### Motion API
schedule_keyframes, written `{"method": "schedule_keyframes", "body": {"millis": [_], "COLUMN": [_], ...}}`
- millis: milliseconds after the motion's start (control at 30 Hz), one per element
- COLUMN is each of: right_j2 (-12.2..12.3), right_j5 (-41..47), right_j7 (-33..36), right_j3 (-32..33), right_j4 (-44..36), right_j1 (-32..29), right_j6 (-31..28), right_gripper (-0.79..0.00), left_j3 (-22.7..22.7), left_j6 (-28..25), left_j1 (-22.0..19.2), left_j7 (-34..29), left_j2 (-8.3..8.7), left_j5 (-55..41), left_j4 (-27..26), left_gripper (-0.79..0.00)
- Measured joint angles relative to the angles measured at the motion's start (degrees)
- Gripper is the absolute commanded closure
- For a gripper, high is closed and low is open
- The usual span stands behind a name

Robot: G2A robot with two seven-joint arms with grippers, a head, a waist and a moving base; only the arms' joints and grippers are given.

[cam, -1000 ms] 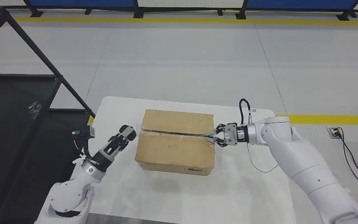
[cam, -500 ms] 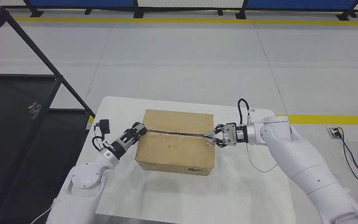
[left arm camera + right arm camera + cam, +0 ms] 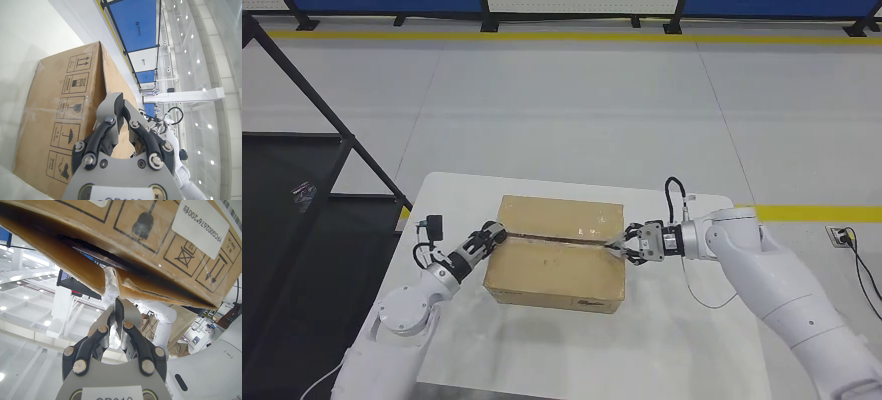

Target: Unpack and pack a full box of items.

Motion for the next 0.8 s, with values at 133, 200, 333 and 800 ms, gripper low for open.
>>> {"method": "schedule_keyframes", "body": {"millis": [133,200,333,800], "right_j2": [0.0,0.0,0.0,-0.2], "right_j5": [0.0,0.0,0.0,0.4], "right_j7": [-0.2,-0.3,-0.4,0.1], "right_j3": [-0.3,-0.4,-0.6,-1.6], "right_j4": [-0.3,-0.4,-0.3,0.6], "right_j1": [0.1,0.1,0.2,0.7], "right_j6": [0.2,0.3,0.4,-0.1], "right_gripper": [-0.114,-0.126,-0.135,-0.145], "left_j3": [0.8,1.2,1.8,4.7], "left_j6": [1.8,2.5,2.9,4.4], "left_j1": [-0.7,-1.1,-1.4,-2.7], "left_j7": [0.5,0.8,0.7,0.5], "left_j2": [-0.16,-0.26,-0.41,-0.91], "left_j5": [0.3,0.4,0.1,1.8], "left_j4": [0.6,0.9,0.4,-2.0], "left_gripper": [0.000,0.000,0.000,0.000]}}
